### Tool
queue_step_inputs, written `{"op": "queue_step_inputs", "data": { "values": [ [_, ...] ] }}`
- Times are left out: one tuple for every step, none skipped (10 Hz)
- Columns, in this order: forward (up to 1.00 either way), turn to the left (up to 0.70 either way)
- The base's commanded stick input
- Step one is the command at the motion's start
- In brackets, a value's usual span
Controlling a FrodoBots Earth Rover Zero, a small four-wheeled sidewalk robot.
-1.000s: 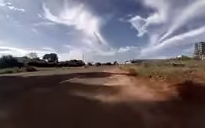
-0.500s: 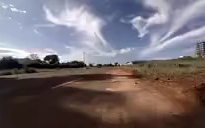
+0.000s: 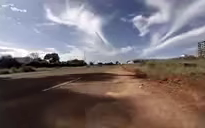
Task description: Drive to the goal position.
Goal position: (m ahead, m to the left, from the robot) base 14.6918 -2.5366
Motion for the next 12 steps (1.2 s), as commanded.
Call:
{"op": "queue_step_inputs", "data": {
  "values": [
    [1.0,0.0],
    [1.0,0.0],
    [1.0,0.0],
    [1.0,0.0],
    [1.0,0.0],
    [1.0,0.0],
    [1.0,-0.02],
    [1.0,-0.07],
    [1.0,-0.15],
    [1.0,-0.27],
    [1.0,-0.08],
    [1.0,-0.03]
  ]
}}
